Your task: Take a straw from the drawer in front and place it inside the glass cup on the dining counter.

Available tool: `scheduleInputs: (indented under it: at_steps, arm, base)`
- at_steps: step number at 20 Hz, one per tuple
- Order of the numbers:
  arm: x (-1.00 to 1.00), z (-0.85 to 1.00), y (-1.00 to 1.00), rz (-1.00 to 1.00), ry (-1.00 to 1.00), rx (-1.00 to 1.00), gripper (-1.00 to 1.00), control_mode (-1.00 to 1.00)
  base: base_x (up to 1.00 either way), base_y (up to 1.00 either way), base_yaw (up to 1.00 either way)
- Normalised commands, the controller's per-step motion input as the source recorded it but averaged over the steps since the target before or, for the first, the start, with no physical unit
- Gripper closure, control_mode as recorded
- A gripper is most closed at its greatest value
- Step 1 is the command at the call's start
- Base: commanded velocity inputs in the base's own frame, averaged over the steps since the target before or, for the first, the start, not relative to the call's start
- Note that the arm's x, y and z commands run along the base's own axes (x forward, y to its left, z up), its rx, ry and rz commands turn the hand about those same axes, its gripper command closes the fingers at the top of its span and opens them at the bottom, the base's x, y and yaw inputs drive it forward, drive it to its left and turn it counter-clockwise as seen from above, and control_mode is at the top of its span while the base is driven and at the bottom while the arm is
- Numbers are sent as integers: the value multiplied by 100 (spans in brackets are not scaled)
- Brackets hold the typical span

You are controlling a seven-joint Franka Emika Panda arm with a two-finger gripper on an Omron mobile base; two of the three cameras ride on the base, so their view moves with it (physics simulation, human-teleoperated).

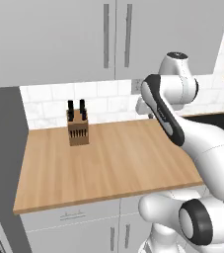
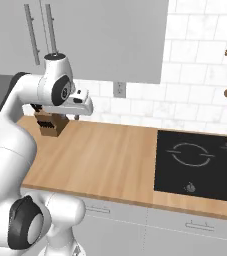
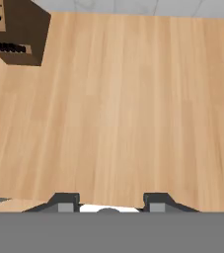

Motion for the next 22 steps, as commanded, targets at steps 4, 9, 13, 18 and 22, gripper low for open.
scheduleInputs:
  at_steps: [4,9,13,18,22]
  arm:
    - [-1,0,0,0,0,0,-100,100]
    - [0,0,0,0,0,0,-100,100]
    - [0,0,0,0,0,0,-100,100]
    - [0,0,0,0,0,0,-100,100]
    - [0,0,0,0,0,0,-100,100]
  base:
    - [-38,0,0]
    - [-97,-13,0]
    - [-73,-64,22]
    - [-5,-98,52]
    - [0,-84,61]
